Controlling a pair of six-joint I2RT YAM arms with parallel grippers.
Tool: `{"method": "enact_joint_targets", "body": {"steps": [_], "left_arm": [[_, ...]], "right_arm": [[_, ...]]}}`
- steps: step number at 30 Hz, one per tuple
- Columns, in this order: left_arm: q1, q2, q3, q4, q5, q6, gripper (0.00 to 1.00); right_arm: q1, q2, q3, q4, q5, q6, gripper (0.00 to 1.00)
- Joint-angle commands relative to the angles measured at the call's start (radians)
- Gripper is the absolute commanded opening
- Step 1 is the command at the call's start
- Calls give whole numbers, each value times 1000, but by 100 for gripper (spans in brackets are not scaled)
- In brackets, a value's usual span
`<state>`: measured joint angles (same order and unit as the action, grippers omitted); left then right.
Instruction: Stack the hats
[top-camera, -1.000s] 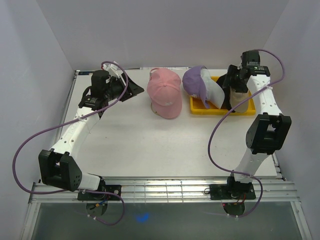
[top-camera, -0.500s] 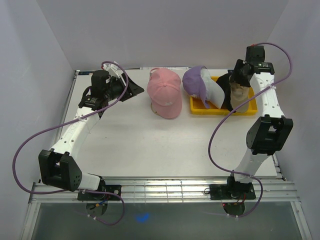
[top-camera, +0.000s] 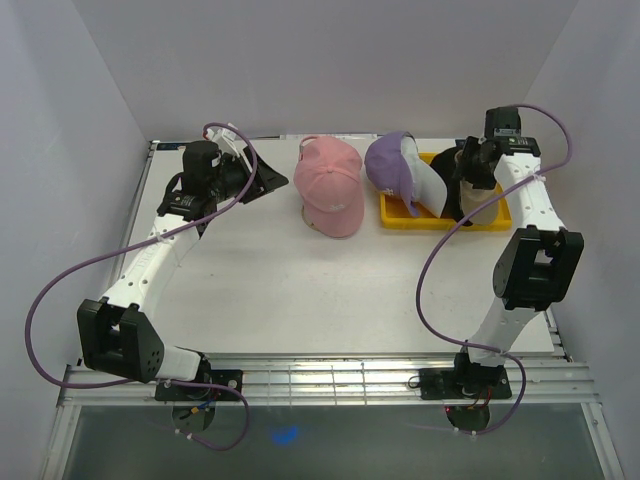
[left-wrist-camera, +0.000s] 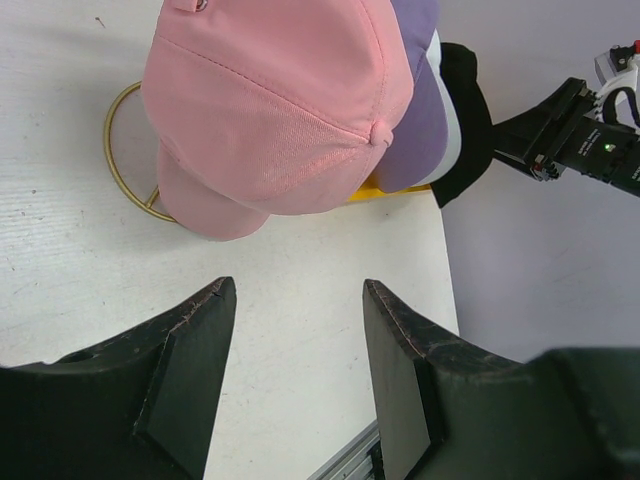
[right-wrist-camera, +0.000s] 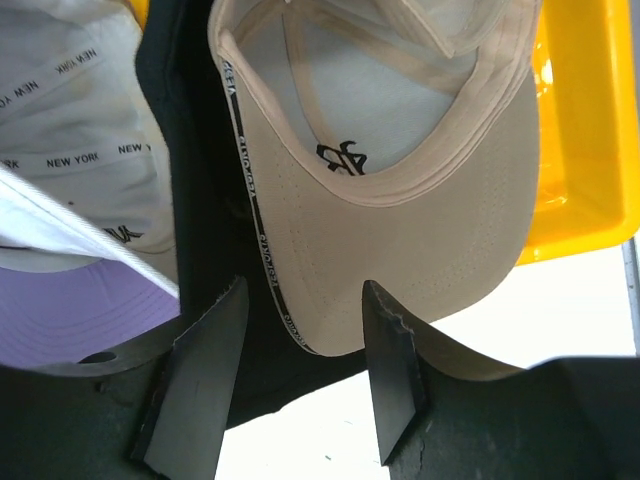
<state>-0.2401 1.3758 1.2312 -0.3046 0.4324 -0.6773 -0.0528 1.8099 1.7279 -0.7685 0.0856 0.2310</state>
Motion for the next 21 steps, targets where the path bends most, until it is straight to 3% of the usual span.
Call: {"method": "enact_joint_targets", "body": {"steps": [1,8,13,21], "left_arm": [[-2,-18,-4,21,14,13,64],[-2,-14,-3,18,11,13,64],[-2,-11,1,18,11,13,64],[-2,-1,1,21,19,7,64]], "right_arm": [[-5,-24,-31,47,-24,-9,55],[-5,-6,-65,67,6,-15,51],[-5,2,-65,64,48,-39,36],[-1,-15,-88,77,34,-67,42]]}}
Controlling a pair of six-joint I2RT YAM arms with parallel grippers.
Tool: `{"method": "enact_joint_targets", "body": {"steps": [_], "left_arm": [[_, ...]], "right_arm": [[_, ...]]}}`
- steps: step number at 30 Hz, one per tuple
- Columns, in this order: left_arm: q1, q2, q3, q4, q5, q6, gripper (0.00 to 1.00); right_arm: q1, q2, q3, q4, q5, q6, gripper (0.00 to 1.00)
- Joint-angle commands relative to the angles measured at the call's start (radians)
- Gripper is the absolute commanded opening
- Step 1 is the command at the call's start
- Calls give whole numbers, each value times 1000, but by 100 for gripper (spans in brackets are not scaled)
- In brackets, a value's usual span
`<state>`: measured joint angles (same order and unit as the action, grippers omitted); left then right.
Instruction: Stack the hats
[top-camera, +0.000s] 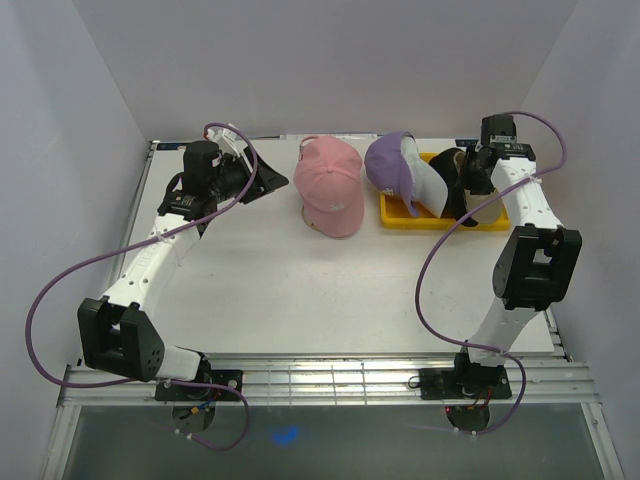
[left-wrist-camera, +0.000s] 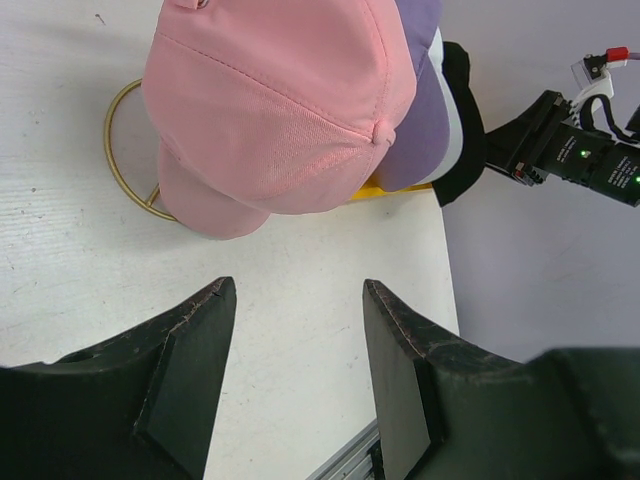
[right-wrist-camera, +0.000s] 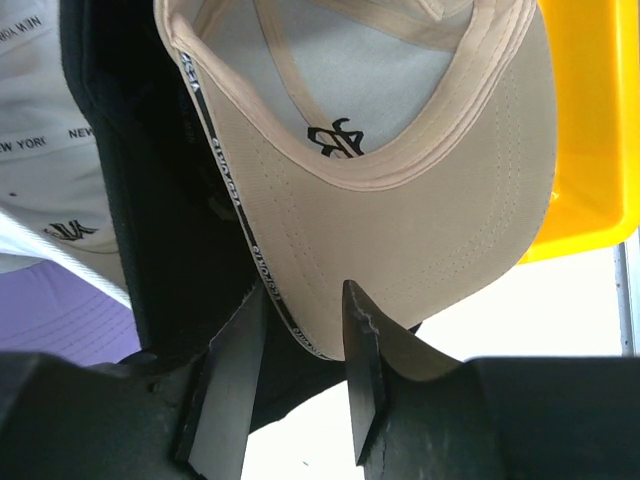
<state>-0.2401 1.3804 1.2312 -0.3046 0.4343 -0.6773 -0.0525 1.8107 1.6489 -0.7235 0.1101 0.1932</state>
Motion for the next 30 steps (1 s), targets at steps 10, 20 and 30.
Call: {"method": "enact_joint_targets", "body": {"steps": [10,20,30], "left_arm": [[-2,-3,2,19,20,7,64],[-2,-6,4,19,18,7,63],[-2,-12,-2,22,17,2,63]], "right_arm": [[10,-24,-66,48,34,-41,39],[10,19,-11,13,102,-43,26],[10,21,189,-123,160,-38,8]]}}
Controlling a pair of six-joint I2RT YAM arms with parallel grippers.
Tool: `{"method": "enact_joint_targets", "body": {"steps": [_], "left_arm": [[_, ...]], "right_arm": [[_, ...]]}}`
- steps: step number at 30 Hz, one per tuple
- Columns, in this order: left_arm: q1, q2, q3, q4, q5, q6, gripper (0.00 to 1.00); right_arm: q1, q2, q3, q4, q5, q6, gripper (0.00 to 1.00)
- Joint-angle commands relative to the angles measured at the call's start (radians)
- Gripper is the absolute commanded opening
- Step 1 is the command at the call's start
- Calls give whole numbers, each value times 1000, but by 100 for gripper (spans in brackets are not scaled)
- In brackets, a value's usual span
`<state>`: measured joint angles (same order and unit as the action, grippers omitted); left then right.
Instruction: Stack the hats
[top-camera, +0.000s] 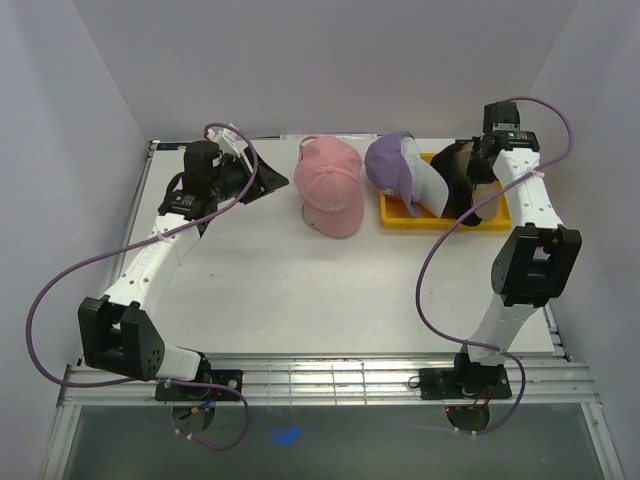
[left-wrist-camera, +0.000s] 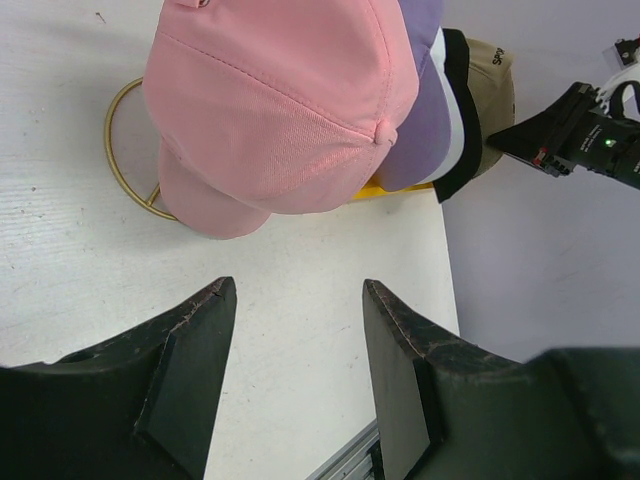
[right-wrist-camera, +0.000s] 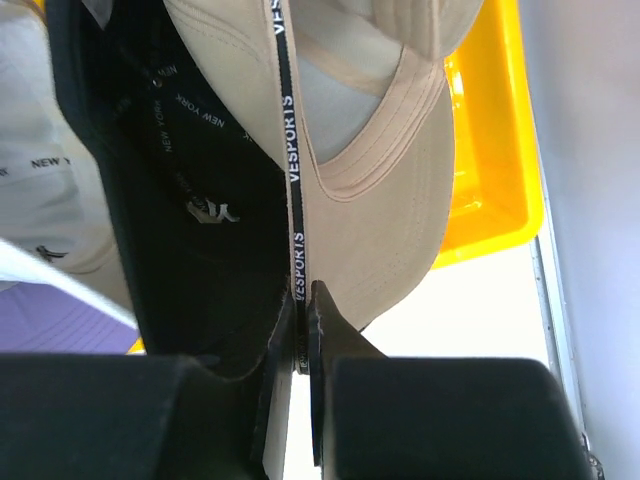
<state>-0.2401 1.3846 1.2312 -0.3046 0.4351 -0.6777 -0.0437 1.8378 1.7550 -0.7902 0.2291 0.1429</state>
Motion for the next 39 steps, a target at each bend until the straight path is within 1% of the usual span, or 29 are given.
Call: {"method": "enact_joint_targets", "body": {"steps": [1,6,11,12,15,19,22,23,24,25,26,27,28,29,30,31,33,34,35,36,37,38,39], "left_arm": [[-2,-16,-4,24,16,1,63],[-2,-18,-12,32,20,-3,63],[-4,-22,-15,33,22,-5,63],[-2,-22,-15,33,22,-5,63],[-2,-25,-16,38,24,-8,63],[-2,-27,-19,45,28,-16,63],[-2,-29,-15,47,31,-17,63],[-4,-30,-9,47,31,-17,63],[-2,-32,-6,45,31,-17,63],[-2,-35,-1,47,36,-17,64],[-2,-35,7,48,39,-22,64],[-2,-35,11,50,42,-23,65],[-2,-36,17,50,47,-25,65],[-2,-36,30,51,48,-29,65],[-2,-36,36,53,50,-31,66],[-2,-36,43,55,53,-34,66],[-2,-35,62,68,65,-49,67],[-2,-32,65,91,80,-59,68],[-2,-29,77,104,89,-80,68],[-2,-25,82,114,97,-94,68],[-2,-24,88,128,106,-108,69],[-2,-16,94,157,123,-123,70],[-2,-12,109,168,131,-155,70]], "right_arm": [[1,-9,101,-70,47,14,8],[-1,-31,205,-141,75,20,8],[-7,-51,316,-196,62,29,8],[-8,-52,363,-205,61,30,8],[-16,-61,438,-233,33,47,8],[-24,-104,463,-216,-52,98,8],[-27,-149,428,-143,-196,181,8],[-25,-163,417,-123,-288,207,8],[-25,-172,397,-54,-342,236,8],[-27,-199,370,-14,-388,309,8],[-25,-212,321,26,-477,345,8],[-22,-225,290,122,-520,386,8],[-21,-254,256,179,-560,479,8],[-16,-270,195,234,-624,527,8],[-6,-291,169,338,-649,575,8],[4,-301,144,391,-687,669,8],[40,-333,57,510,-711,766,8],[48,-342,23,634,-718,865,8],[97,-351,-53,704,-724,921,8],[111,-365,-93,782,-732,979,8],[128,-368,-133,945,-734,1092,8],[145,-368,-181,1007,-731,1141,8],[181,-353,-189,1061,-729,1179,8]]}}
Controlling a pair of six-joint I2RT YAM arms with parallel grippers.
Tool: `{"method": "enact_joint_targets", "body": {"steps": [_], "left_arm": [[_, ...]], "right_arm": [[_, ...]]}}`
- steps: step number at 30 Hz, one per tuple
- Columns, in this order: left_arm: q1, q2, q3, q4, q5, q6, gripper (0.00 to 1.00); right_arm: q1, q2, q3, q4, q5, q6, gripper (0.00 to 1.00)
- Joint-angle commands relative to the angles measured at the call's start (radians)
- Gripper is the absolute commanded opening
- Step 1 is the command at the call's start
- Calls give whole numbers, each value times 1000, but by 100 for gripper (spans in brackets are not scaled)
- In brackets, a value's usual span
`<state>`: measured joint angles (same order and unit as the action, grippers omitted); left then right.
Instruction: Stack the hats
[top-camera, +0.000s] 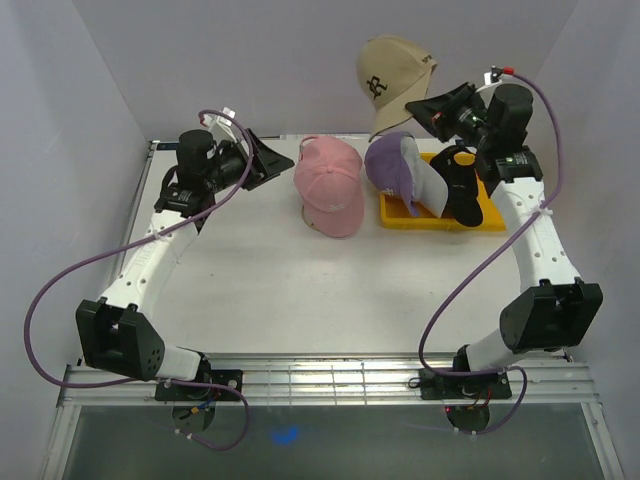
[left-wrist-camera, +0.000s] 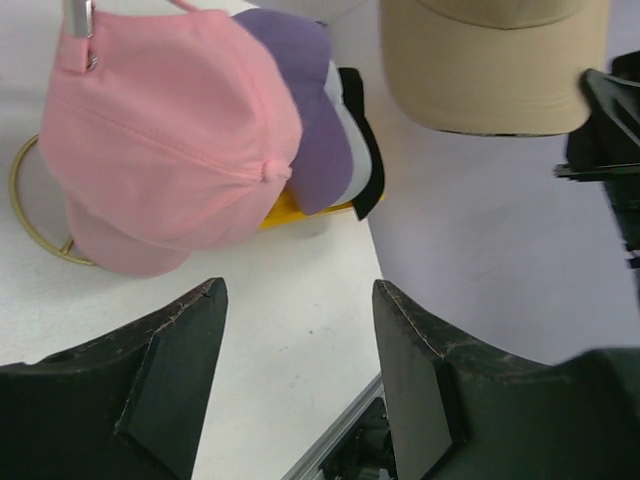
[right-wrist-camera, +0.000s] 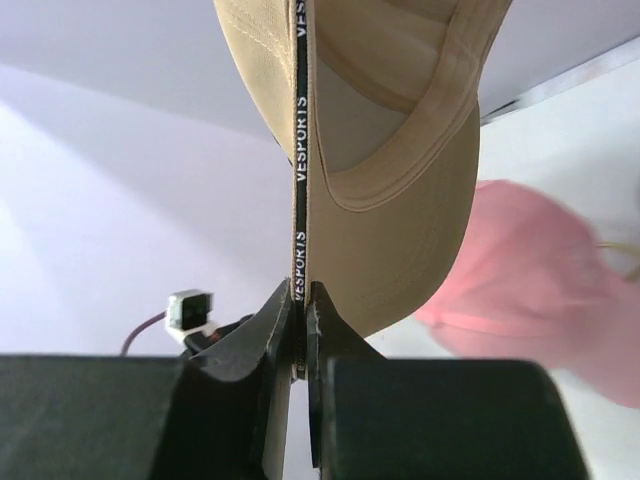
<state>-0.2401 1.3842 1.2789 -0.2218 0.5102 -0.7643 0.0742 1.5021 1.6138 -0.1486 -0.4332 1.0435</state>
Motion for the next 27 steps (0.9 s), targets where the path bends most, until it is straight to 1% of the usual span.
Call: {"method": "enact_joint_targets", "body": {"steps": [1,3,6,13,15,16,17,22,27], "left_arm": [[-2,-5,71,99,63,-84,70],[-2,13,88,140,82,-133,71],[7,36,125,180,90,-174,73],[48,84,126,402,157,-389,74],[50,88,119,449,162,-423,76],[50,93,116,502,166,-438,89],[51,93,105,527,166,-469,92],[51,82,56,668,145,-543,93],[51,119,14,789,148,-648,92]], "right_arm": [[81,-5,-39,473,-67,308,8],[137,29,-9,509,-62,361,8],[188,43,-5,586,-42,427,8],[242,47,-81,756,-38,585,8],[254,44,-98,794,-38,608,8],[257,46,-104,799,-41,621,8],[262,44,-109,802,-42,625,8],[268,47,-132,842,-41,665,8],[300,63,-152,866,-39,691,8]]}}
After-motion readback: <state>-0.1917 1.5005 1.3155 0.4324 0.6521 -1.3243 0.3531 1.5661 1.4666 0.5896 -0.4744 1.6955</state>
